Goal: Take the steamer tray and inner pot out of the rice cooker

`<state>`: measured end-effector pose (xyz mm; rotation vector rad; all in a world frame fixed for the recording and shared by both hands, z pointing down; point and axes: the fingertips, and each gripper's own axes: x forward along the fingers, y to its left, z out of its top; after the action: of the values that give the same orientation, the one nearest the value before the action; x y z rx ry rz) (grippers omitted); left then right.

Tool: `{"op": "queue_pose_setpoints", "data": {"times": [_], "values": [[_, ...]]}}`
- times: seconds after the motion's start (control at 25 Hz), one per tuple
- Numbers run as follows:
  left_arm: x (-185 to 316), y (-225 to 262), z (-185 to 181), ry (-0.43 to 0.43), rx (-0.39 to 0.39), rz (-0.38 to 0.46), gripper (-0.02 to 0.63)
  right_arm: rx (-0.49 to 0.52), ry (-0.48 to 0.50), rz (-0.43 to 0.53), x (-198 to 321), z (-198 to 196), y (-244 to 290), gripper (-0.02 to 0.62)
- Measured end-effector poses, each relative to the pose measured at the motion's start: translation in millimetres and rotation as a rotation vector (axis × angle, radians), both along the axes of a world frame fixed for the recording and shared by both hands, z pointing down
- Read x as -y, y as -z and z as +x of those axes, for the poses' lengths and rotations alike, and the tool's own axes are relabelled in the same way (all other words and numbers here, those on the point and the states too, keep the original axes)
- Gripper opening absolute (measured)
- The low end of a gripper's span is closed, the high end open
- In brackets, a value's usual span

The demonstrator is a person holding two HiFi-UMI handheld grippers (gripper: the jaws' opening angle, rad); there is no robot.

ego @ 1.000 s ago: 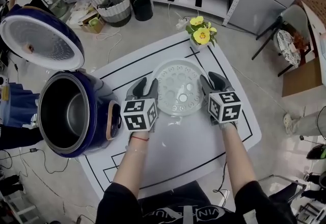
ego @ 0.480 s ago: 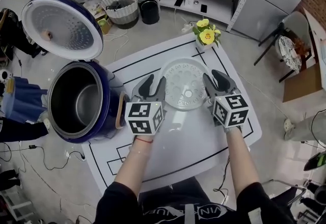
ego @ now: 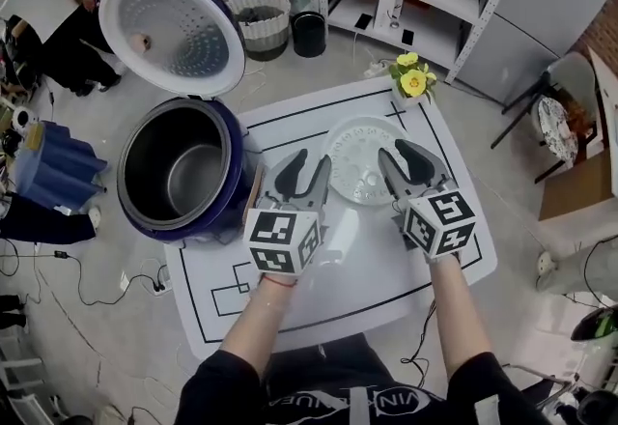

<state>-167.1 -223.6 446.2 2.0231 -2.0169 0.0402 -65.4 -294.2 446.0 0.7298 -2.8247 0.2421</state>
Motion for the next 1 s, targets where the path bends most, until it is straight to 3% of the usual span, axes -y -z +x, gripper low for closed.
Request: {"op": "queue_pose_setpoints", "data": {"times": [0.24,0.68,1.0], "values": [[-37,25,-3,0.025,0.010,0.045,0.127,0.041,0.085,0.034,-32,-30,29,0.120],[-127,65,-34,0.143,-0.015,0.122,0.127,0.145,0.261,-0.008,-96,-103,65,0.120],[-184,75,-81,0.291,-0.012,0.155,0.127,0.177,0.355,-0.046,-131,-156,69,0.120]]}}
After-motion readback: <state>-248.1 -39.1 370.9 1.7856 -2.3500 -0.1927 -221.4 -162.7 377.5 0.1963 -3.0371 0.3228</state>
